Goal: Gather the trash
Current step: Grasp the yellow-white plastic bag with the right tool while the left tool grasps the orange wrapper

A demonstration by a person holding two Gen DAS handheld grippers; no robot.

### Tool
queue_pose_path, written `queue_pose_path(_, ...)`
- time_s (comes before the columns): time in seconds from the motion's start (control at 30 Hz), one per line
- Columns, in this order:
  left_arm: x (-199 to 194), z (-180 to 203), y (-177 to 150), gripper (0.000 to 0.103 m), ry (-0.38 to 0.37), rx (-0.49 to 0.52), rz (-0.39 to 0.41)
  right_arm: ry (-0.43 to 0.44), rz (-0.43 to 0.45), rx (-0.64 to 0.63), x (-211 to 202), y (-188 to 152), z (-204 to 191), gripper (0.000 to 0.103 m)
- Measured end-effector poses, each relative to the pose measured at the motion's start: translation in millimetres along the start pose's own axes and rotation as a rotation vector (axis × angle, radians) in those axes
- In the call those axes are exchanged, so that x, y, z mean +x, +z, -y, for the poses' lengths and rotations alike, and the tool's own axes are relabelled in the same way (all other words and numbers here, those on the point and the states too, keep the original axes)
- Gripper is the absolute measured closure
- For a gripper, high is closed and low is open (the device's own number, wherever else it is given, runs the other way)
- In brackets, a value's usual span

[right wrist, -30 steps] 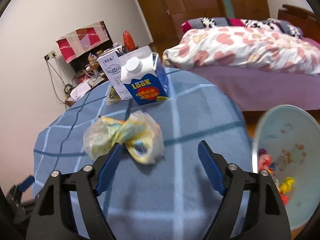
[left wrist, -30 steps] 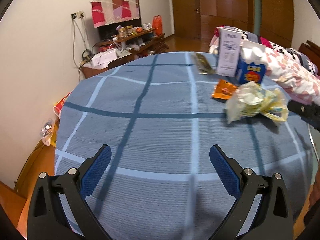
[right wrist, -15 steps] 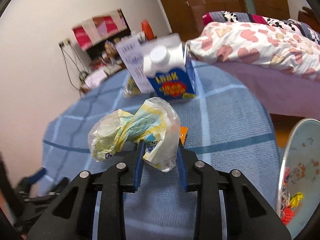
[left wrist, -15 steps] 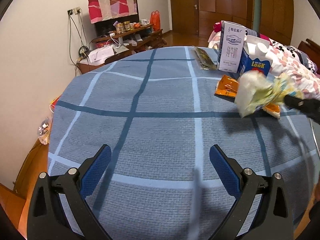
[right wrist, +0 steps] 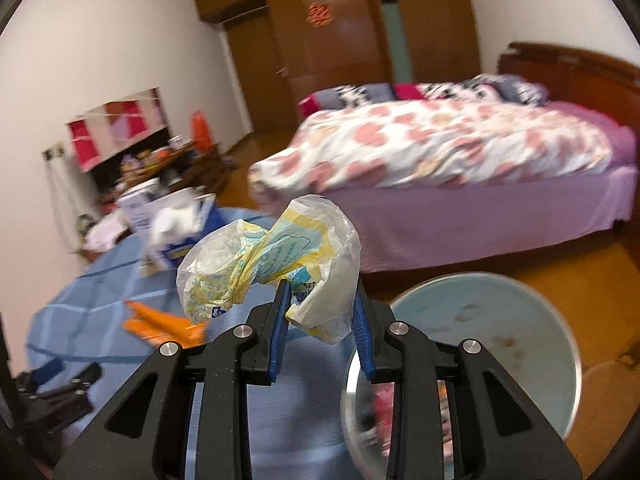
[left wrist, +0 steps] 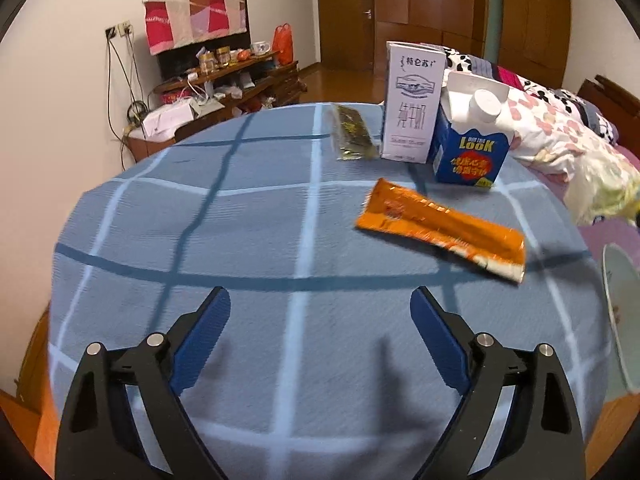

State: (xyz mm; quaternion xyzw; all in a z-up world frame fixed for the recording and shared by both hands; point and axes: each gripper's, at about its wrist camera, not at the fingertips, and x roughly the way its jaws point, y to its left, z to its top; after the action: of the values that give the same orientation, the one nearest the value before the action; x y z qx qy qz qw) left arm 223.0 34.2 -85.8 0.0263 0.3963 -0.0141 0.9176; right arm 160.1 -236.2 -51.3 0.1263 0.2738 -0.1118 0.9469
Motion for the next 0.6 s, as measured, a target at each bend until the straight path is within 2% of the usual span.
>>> queue_pose_path(0.2,11.2,27.0,16.9,0.014,0.015,0.01,-0.008,-0.088,0.002,0.037,34.9,6.7,28.4,0.073)
queue_pose_path(0.4,23.2,48.5,38.5,0.013,0.017,-0.023,-0.021,-0.092,-0.045,0.005,59.4,16.1,42.0,0.073)
queue_pose_path(0.6,49.0,73.6,56.3,0.013,0.009,-0.069,-0.074,-0.086,-0.079,0.014,73.0,17.9,47.1,0.073)
